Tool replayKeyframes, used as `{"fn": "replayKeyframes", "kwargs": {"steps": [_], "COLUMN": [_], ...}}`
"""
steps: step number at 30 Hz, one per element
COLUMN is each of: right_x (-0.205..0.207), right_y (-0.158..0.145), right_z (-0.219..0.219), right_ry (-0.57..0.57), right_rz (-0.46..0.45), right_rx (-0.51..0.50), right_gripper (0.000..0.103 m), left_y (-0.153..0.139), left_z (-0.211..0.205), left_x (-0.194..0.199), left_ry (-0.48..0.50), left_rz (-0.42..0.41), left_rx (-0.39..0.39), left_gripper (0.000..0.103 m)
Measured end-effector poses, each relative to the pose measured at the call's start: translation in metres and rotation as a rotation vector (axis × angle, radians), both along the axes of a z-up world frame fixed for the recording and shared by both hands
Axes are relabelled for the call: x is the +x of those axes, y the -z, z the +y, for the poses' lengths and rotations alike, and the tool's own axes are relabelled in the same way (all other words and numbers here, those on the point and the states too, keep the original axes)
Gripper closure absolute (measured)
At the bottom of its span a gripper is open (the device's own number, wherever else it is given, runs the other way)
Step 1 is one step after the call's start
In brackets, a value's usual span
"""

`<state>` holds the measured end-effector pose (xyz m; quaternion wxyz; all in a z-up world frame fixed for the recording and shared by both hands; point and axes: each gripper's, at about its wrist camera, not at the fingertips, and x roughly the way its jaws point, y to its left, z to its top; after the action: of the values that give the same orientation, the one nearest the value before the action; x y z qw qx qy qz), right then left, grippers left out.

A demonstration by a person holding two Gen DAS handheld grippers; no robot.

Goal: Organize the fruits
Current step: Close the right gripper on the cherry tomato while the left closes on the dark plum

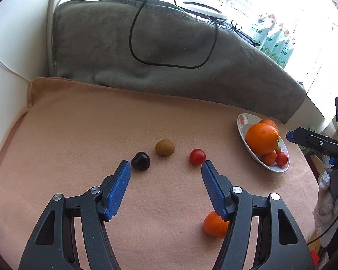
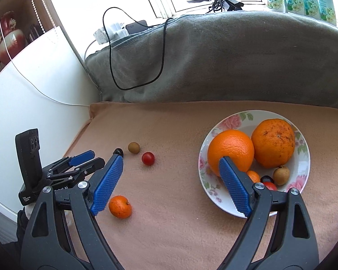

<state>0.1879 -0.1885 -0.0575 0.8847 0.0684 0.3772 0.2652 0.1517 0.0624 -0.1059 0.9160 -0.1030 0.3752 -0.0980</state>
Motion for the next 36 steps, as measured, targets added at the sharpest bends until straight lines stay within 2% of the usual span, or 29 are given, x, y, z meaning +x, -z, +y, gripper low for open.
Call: {"fn": "replayKeyframes", "kwargs": {"steps": [3, 4, 5, 7, 9, 11, 19, 27, 36], "right_x": [0.006, 0.008, 0.010, 0.014, 0.018, 0.024, 0.041, 0.045, 0.054], "right_y": [0.006, 0.007, 0.009, 0.013, 0.017, 0.022, 0.047, 0.061, 0.071], "right_z": [0.015, 0.020, 0.025, 0.034, 0.042, 0.049, 0.075, 0.097, 0.108], "right_ry": [-0.021, -0.029, -0.039, -0.059, -0.069, -0.080, -0.107, -0.132, -0.140], "right_rz": [0.010, 0.015, 0.021, 0.035, 0.043, 0.057, 0.114, 0.097, 0.105], "right_rx": [-0.012, -0.016, -0.020, -0.026, -0.035, -0.044, -0.093, -0.176, -0.214], "right_gripper": [0.015, 0.020, 0.024, 0.025, 0.026, 0.034, 0.049, 0.055, 0.061], "left_y": [0.006, 0.008, 0.010, 0.015, 0.018, 0.022, 0.030, 0.035, 0.040], "left_z": [0.005, 0.007, 0.008, 0.011, 0.014, 0.015, 0.015, 0.011, 0.010], "left_x": [0.004, 0.006, 0.006, 0.008, 0.010, 0.012, 0.024, 0.034, 0.039], "left_ry": [-0.005, -0.005, -0.004, -0.006, -0.010, -0.007, -0.002, 0.008, 0.011], "left_rz": [0.012, 0.016, 0.019, 0.026, 0.033, 0.040, 0.062, 0.075, 0.091], "left_rx": [0.000, 0.000, 0.000, -0.007, -0.020, -0.026, -0.022, 0.001, 0.017], "left_gripper": [0.038, 0.038, 0.040, 0.046, 0.046, 0.049, 0.052, 0.059, 0.064]}}
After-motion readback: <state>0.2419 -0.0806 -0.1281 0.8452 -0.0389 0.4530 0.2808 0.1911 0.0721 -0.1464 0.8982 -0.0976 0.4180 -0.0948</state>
